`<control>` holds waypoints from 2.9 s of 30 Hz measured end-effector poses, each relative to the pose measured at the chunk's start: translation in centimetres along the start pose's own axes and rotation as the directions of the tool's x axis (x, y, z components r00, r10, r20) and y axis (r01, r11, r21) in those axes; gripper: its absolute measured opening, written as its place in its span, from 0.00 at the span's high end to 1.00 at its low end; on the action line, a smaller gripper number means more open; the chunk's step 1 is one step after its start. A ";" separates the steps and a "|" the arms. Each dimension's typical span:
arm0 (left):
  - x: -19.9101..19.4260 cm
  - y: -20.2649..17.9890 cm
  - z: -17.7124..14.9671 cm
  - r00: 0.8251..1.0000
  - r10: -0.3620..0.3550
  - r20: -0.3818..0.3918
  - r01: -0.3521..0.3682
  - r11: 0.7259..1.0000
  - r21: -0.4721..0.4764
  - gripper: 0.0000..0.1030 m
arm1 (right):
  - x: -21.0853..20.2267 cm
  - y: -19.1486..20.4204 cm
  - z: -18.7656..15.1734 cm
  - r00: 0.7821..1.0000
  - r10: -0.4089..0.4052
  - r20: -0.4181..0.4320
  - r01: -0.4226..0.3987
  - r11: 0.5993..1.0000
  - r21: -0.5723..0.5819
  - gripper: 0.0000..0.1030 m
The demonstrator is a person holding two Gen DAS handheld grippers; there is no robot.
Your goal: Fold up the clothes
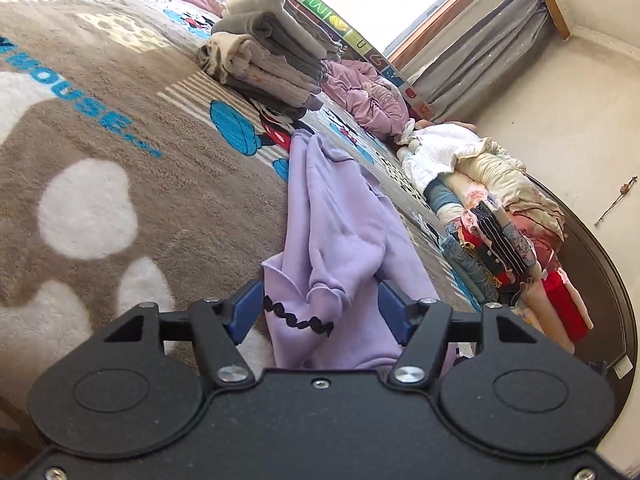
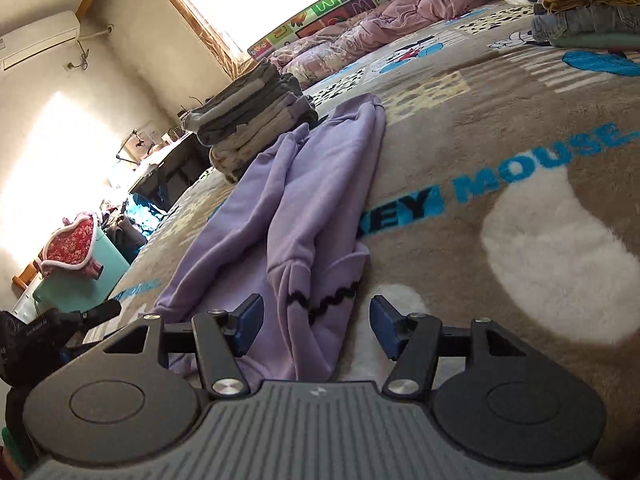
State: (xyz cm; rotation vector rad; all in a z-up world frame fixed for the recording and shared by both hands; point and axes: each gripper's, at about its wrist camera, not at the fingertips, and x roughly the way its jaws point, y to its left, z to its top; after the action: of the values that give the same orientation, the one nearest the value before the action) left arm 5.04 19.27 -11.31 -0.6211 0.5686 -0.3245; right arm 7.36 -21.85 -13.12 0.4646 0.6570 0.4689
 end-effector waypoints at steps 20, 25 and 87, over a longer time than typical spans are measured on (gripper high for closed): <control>4.1 -4.6 -9.4 0.953 0.255 0.165 -0.195 0.100 0.976 0.41 | -0.6 6.9 -7.4 0.964 -0.228 0.136 0.226 0.437 -0.871 0.36; 5.7 -4.4 -10.2 0.955 0.174 0.241 -0.232 -0.070 0.970 0.41 | 0.4 7.3 -7.8 0.952 -0.206 0.225 0.280 0.297 -0.913 0.32; 2.0 -8.1 -5.0 0.992 -0.107 0.065 -0.002 0.501 0.866 0.78 | -6.4 5.5 -3.3 0.974 -0.007 0.227 0.189 0.577 -0.795 0.85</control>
State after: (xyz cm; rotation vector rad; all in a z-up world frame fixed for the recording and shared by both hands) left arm 2.76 9.87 -10.41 0.3521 0.2060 -0.5790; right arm -0.73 -20.14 -9.50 -0.4205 0.2039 0.5561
